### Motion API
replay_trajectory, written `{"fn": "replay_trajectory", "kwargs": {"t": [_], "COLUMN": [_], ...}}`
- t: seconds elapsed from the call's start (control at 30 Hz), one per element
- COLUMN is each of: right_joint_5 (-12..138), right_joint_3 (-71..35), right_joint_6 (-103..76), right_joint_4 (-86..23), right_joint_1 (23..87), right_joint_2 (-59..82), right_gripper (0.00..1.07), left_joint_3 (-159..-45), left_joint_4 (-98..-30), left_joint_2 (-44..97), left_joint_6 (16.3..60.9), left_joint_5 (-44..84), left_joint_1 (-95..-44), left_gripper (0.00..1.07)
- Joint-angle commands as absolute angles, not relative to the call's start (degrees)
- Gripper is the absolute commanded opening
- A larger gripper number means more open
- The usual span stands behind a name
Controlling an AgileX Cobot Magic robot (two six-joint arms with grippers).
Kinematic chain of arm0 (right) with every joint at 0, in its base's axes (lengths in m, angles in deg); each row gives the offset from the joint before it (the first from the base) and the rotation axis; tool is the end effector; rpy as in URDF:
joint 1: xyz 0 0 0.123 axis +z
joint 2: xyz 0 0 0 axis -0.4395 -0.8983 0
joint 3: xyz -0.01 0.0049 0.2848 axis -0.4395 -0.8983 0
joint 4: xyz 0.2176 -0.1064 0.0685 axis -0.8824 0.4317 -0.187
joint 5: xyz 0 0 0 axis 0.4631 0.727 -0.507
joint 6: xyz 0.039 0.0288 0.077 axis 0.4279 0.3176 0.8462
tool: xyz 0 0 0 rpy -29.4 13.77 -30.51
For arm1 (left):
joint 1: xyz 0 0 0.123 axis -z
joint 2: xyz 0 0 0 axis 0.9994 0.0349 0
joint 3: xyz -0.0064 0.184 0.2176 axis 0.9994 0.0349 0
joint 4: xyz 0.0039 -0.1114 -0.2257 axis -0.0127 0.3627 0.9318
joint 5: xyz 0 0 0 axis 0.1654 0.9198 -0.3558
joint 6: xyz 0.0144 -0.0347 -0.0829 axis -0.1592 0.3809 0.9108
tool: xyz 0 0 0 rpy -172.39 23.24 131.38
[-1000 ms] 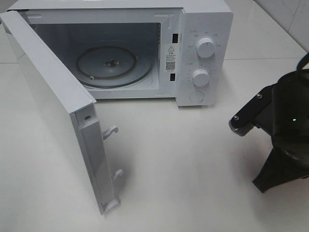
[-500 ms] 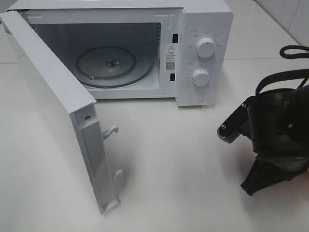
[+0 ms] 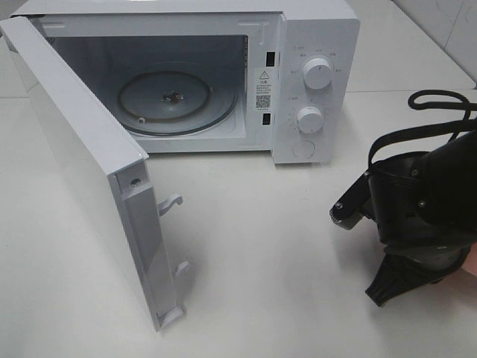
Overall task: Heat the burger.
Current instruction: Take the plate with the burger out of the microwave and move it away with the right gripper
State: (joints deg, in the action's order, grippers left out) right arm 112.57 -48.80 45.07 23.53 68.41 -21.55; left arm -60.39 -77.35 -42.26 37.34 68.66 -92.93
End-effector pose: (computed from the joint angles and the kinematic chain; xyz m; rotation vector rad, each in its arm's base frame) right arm 0.2130 0.1217 0.1133 -0.7887 2.6486 -0.8128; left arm -0.0050 -0.0022 0.2782 0.0030 2.0284 0.0835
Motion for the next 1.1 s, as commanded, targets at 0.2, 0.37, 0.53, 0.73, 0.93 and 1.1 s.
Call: {"fn": "replay_trajectory", "kwargs": {"t": [0.2, 0.37, 0.53, 0.73, 0.93, 1.1], "right_joint_5": [114.4, 113.5, 112.1, 111.5, 111.6, 111.4], "right_joint_3": [-48.5, -48.5, -48.5, -48.5, -48.5, -48.5], "right_joint_6": [47.1, 50.4, 52.1, 52.9, 52.9, 52.7], "right_joint_4": [26.5, 27.9, 27.8, 27.8, 27.7, 27.2], "right_joint_1": [68.1, 68.1, 66.0, 63.3, 62.8, 63.0], "right_joint_2": [-25.7, -28.0, -28.9, -28.9, -28.9, -27.9], "right_gripper": [0.0, 0.01, 0.03, 0.04, 0.11, 0.3], "left_joint_3": [-60.3, -60.3, -60.3, -60.3, -60.3, -60.3], "left_joint_4": [-77.1, -77.1, -77.1, -77.1, -77.1, -77.1], "left_joint_2": [-43.3, -43.3, -43.3, -43.3, -43.3, -43.3], "left_joint_6": [37.7, 37.7, 37.7, 37.7, 37.7, 37.7], "left_joint_5": [68.1, 68.1, 68.1, 68.1, 68.1, 68.1], "left_joint_1": [-92.9, -92.9, -92.9, -92.9, -92.9, -92.9], "left_gripper": [0.98, 0.98, 0.98, 0.98, 0.98, 0.98]}}
